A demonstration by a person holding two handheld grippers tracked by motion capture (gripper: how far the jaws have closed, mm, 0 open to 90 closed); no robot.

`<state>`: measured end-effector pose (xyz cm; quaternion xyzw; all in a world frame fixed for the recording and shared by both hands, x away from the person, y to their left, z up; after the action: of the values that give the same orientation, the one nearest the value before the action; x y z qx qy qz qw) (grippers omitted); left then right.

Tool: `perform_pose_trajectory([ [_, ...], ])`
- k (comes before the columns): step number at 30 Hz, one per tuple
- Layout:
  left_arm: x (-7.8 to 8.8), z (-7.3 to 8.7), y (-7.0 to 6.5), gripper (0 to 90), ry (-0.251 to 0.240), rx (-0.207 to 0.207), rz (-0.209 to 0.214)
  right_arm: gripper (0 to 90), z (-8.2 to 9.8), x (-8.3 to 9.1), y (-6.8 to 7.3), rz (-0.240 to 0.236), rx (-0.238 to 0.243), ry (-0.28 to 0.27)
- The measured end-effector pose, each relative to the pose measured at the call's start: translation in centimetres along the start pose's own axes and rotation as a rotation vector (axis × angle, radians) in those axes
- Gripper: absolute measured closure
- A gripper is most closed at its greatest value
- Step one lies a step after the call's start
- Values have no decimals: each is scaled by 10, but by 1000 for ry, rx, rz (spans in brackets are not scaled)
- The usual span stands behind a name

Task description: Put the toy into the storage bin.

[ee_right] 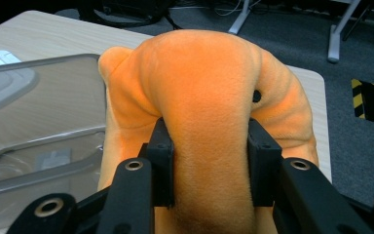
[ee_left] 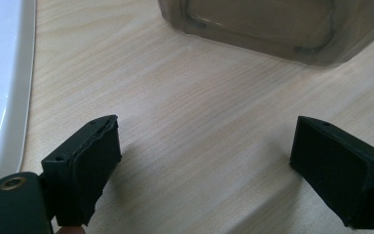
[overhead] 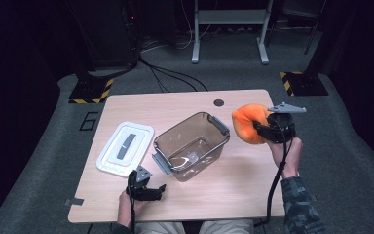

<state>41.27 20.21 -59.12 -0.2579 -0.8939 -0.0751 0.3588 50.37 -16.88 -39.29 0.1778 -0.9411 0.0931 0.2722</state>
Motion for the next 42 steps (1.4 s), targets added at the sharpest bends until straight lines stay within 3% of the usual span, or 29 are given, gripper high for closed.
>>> perform_pose_trajectory([
  [20, 0, 0, 0, 106, 0, 1, 0, 625, -34, 2, 34, -49, 73, -33],
  [42, 0, 0, 0, 107, 0, -2, -4, 621, -54, -5, 70, -98, 158, -22],
])
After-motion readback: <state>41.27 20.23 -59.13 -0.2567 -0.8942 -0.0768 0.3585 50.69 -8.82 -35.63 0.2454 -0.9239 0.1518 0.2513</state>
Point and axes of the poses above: each handheld gripper's, and its own axes: x roughly backward along the jaws, z roughly out of its underside, y roughly to its left, the point moved 9 cm from there along -x, roughly forward along the jaws, and after that the axes turned 4 degrees about x, right-handed, at the moved point
